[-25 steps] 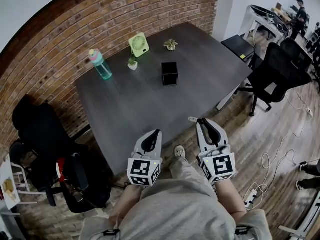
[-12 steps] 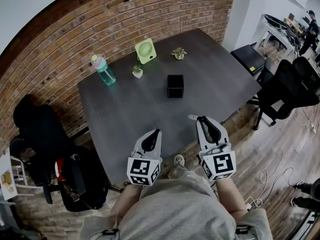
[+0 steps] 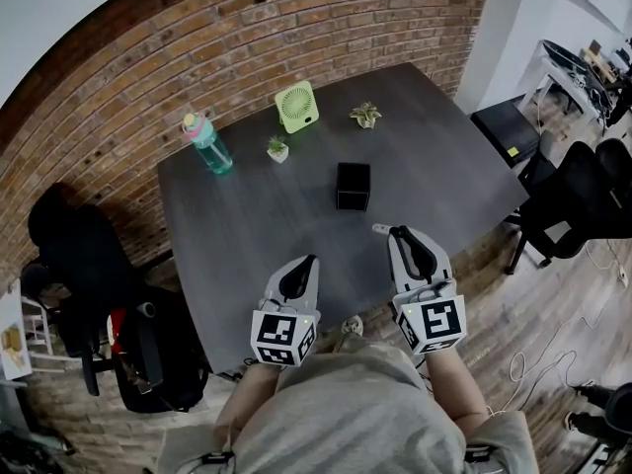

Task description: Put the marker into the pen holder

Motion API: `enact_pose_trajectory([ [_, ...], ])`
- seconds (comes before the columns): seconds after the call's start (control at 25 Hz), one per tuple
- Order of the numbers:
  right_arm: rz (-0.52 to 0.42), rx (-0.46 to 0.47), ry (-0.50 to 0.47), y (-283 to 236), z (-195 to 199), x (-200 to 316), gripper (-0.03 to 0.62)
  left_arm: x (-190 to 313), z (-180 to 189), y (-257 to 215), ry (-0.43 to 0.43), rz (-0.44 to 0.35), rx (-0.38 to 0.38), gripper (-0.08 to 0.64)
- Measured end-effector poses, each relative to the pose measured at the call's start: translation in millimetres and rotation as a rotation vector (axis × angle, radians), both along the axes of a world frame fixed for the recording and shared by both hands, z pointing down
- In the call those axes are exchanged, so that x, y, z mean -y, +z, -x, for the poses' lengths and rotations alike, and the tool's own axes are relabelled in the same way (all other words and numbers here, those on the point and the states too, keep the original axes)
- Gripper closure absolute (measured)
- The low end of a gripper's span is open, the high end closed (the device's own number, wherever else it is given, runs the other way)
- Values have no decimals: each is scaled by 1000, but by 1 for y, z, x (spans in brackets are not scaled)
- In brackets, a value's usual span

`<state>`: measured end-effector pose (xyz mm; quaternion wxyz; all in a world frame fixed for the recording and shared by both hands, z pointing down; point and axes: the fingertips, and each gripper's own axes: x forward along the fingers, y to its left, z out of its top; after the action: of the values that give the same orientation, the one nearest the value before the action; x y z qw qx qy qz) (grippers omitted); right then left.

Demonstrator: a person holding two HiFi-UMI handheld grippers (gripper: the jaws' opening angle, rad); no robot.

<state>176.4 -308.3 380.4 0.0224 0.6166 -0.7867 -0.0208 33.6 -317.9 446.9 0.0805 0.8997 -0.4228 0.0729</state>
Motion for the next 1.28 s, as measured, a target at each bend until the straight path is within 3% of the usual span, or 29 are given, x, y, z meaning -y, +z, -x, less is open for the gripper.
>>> enact_pose_trajectory([
  [0.64, 13, -27, -96, 16, -14, 87, 526, 47, -10, 15, -106, 26, -4, 543],
  [1.28, 121, -51, -161, 75, -17, 168, 526, 83, -12, 27, -185, 51, 8, 543],
])
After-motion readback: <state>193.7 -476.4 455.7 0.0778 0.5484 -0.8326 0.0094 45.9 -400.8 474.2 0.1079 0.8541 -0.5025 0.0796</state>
